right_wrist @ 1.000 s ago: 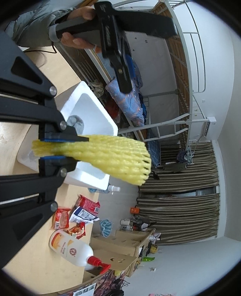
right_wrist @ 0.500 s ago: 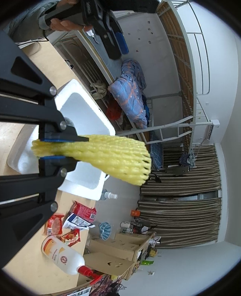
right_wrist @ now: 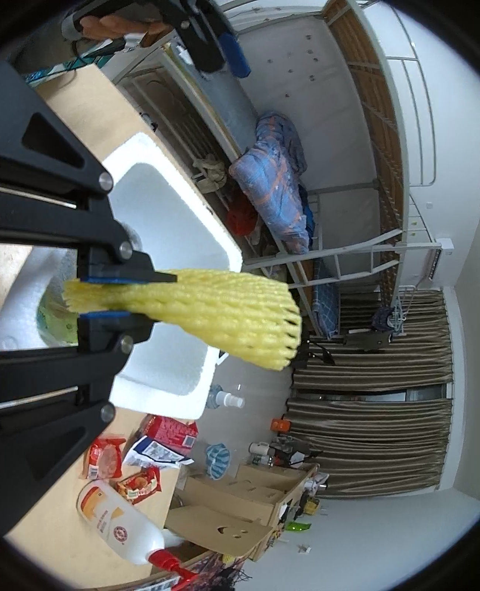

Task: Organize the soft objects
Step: 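Carry the yellow net over the foam box with the right gripper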

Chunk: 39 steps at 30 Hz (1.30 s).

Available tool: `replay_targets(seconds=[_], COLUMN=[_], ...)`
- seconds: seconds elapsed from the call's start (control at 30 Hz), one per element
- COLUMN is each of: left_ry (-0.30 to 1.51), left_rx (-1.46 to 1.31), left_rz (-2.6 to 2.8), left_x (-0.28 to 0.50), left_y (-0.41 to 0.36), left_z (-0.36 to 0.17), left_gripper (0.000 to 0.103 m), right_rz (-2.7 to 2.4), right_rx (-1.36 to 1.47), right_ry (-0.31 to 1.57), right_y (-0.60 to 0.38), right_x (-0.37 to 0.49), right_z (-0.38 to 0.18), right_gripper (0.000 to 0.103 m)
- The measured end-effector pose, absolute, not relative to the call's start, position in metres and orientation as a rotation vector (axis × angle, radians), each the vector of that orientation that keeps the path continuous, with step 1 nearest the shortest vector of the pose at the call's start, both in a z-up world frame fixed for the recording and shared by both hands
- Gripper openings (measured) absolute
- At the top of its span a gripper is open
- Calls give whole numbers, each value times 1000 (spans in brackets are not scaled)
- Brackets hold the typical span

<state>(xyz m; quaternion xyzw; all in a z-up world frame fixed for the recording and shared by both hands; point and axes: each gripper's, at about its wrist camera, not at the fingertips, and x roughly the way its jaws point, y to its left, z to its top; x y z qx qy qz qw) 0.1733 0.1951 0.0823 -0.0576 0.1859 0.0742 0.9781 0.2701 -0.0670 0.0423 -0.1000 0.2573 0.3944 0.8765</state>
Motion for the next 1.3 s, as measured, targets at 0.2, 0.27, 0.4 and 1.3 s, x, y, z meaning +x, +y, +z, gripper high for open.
replay_targets(seconds=[0.2, 0.27, 0.4, 1.3], left_ry=[365, 364, 375, 361], left_rx=[-126, -137, -145, -128], left_rz=[143, 144, 146, 143], left_x=[171, 170, 171, 147], left_y=[196, 197, 198, 173], left_z=[82, 80, 78, 89], left_gripper=[102, 102, 102, 102], right_rz=[789, 772, 767, 791], right_rx=[-226, -227, -227, -208], right_ry=[538, 512, 500, 448], right_y=[-64, -65, -67, -93], right_x=[271, 267, 265, 226], right_z=[39, 41, 44, 57], right_gripper=[55, 76, 82, 88])
